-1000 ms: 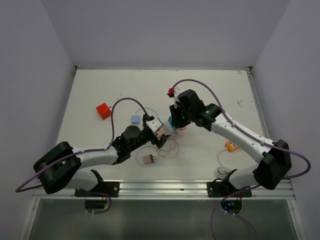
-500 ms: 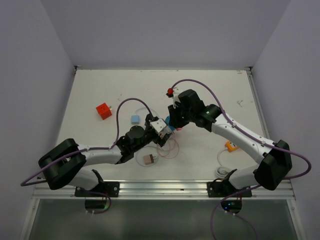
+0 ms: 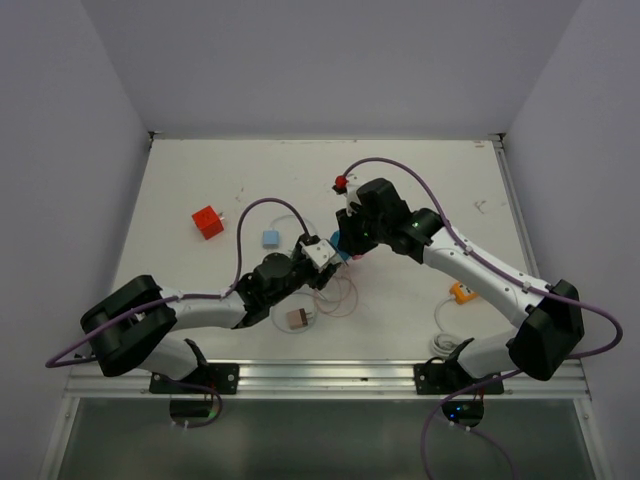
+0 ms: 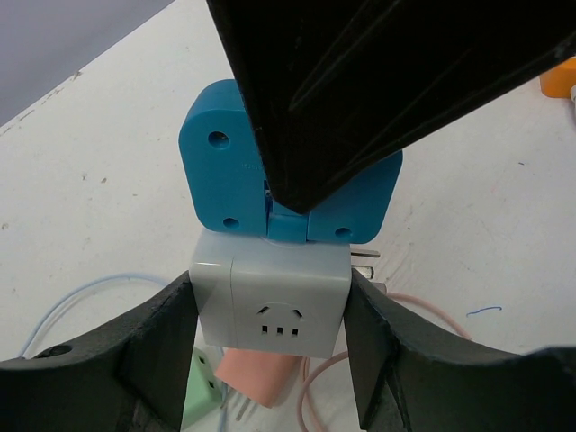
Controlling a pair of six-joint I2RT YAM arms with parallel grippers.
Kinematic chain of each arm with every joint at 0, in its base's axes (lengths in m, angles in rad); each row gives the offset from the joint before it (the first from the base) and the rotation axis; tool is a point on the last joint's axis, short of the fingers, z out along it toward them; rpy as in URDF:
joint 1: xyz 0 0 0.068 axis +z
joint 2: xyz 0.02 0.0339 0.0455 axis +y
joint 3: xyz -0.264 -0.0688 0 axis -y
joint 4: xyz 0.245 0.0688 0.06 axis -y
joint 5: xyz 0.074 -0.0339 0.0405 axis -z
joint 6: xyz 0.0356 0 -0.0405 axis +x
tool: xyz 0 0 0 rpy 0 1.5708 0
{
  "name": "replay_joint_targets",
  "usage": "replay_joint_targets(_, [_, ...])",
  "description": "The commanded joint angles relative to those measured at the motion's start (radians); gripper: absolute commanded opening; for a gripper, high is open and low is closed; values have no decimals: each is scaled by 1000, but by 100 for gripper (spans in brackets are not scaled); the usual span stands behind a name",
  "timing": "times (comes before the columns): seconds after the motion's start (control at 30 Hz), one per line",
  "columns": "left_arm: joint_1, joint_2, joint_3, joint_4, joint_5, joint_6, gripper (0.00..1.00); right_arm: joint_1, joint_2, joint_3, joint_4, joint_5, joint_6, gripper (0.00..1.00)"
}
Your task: Pull the plug off the socket
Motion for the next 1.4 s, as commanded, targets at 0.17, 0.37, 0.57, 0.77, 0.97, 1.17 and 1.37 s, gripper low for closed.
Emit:
replay_joint_targets(0.17, [-4, 2, 42, -61, -94, -16, 0, 4, -82, 48, 30, 14, -3, 0])
replay_joint_targets(0.37, [-5, -5, 25, -103, -155, -30, 0, 4, -136, 85, 1, 62, -3, 0])
replay_joint_targets(0.57, [-5, 10, 28, -164, -195, -46, 0, 3, -193, 106, -12, 109, -17, 0])
replay_joint_targets(0.77, [-5, 8, 44, -204, -206, -44, 0, 4, -233, 118, -21, 149, -20, 0])
replay_joint_targets(0.97, [-12, -74, 64, -246, -224, -47, 0, 3, -265, 145, -62, 240, -40, 0])
replay_joint_targets(1.17, [-13, -237, 85, -255, -244, -88, 0, -3, -273, 100, -35, 361, 0, 0])
replay_joint_targets(1.37, [-2, -324, 91, -267, -296, -163, 0, -80, -233, -15, 91, 257, 101, 0])
